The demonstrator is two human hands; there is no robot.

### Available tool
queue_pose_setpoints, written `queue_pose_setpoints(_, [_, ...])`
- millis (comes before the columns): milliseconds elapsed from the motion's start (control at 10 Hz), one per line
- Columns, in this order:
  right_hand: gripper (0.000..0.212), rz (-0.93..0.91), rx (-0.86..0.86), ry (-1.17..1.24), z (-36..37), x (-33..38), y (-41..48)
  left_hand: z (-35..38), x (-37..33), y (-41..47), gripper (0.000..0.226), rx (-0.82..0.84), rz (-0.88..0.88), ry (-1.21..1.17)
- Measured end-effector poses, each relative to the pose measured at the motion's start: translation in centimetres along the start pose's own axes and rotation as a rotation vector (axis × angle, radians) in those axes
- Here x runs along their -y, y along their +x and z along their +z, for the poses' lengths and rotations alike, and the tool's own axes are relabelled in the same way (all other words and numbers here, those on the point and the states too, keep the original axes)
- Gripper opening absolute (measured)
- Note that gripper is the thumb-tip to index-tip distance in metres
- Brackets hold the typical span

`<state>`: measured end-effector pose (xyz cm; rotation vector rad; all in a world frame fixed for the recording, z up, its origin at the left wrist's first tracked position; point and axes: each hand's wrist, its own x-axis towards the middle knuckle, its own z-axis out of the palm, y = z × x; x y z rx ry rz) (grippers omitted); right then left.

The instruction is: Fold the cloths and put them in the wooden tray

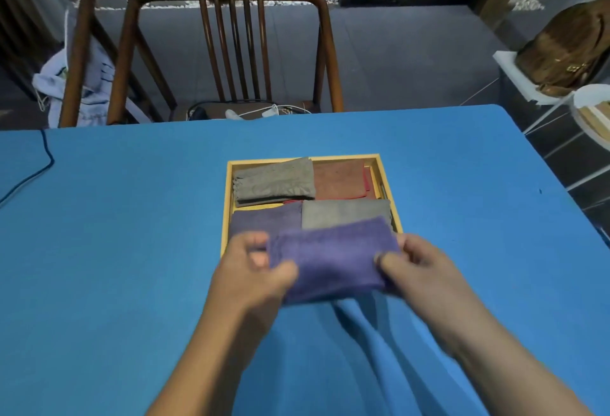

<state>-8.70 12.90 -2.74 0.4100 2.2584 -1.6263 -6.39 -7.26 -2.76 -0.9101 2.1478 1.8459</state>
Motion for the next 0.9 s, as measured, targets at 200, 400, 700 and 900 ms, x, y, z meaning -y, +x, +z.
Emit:
queue_pose_setpoints(200, [0.024, -0.089, -0.188, -0.228, -1.5, 5.1, 14.0, 5.8, -6.8, 12.2, 0.053, -0.109, 0.276, 0.17])
queue_pose_setpoints(400, [0.037, -0.092, -0.286, -0.82, -0.7, 1.7, 18.0, 7.2, -3.1, 15.9, 0.036, -0.105, 0.499, 0.488])
queue_pose_setpoints(700, [0.045, -0.18, -0.356, -1.016, -1.1, 0.4, 18.2, 8.1, -3.8, 16.1, 0.011, -0.083, 0.518, 0.702])
queue_pose_setpoints(900, [0.039, -0.2, -0.367, -0.899, -2.2, 1.2, 18.2, 6.0, -3.8, 14.9, 0.008, -0.244, 0.547, 0.642])
